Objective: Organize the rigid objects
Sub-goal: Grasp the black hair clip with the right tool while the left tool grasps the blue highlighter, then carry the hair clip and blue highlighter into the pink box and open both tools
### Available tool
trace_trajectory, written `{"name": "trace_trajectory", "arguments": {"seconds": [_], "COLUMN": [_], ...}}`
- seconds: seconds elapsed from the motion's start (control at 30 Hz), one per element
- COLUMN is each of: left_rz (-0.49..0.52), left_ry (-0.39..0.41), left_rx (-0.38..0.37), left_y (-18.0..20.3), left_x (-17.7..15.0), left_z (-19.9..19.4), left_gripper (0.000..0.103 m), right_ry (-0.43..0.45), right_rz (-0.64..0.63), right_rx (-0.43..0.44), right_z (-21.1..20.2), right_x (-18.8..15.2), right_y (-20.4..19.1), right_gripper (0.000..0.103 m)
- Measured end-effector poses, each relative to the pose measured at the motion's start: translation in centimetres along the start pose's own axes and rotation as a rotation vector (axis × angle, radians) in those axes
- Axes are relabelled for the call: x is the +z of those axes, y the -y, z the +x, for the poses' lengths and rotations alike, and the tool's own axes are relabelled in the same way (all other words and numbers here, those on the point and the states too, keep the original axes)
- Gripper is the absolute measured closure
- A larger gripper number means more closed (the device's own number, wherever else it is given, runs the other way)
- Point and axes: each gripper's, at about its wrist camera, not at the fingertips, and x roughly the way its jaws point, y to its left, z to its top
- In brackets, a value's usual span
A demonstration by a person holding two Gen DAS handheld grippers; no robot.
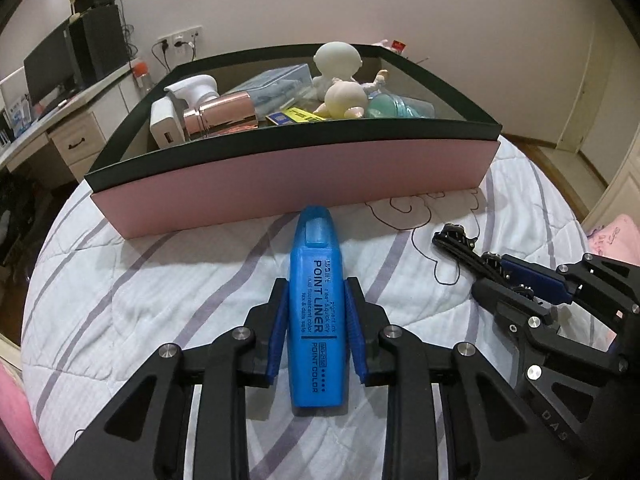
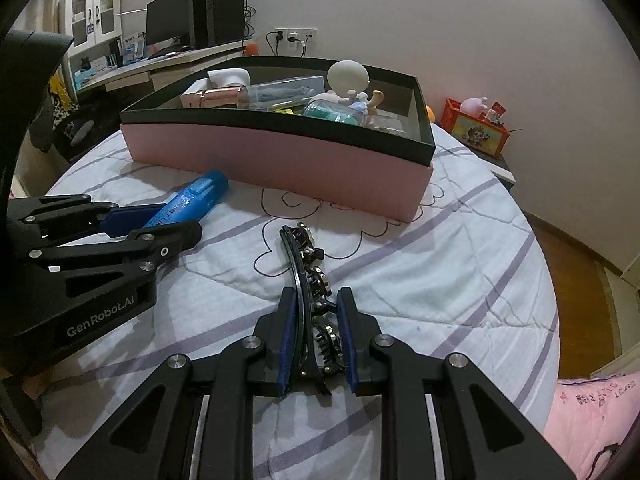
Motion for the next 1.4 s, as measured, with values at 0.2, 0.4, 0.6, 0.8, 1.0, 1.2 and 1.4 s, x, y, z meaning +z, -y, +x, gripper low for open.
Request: {"name": "trace_trajectory", "arguments": {"seconds": [0.2,0.4,0.6,0.8,1.0,1.2,1.4], "left_rz": [0.010,0.027,0.013,0.005,-0.011,0.031,0.019], "left_ry": [0.006,0.022,0.085,0.215,0.395,0.517,0.589], "left_rx": [-0.007,-0.014,-0.034,-0.015,0.057,0.096,0.147], "left_y": [-0.3,-0.2,-0.9,-1.9,-2.8,-2.9,-4.1], "left_x": [-0.4,-1.1,-1.6,-1.3,-1.0,-0.7,0.4], "left_z": [-0.4,-1.6,-4.4,-9.0,-14.5,-18.4,-20.6], "left_gripper": [0.076,0.076,0.076,0.076,0.076,0.076,0.076], "right_ry": [0.001,0.012,0.064,0.187,0.347,0.461,0.499], "right_rz": [-0.007,0.060,0.173,0.182,0.145,0.109,0.067], "right_rx": [-0.025,0.022,0.177,0.219,0.180,0.137,0.115], "right_z": [0.0,-0.6,-2.0,-5.8,-10.9,-14.5,-15.8], "right_x": [0.0,-0.4,-0.8,0.0,1.8,2.9,4.3], "right_y": [-0.4,0.2,0.5,-0.9,-2.7,-3.9,-4.5], "right_gripper": [0.082,0.083,0.083,0.083,0.083,0.083,0.083]}}
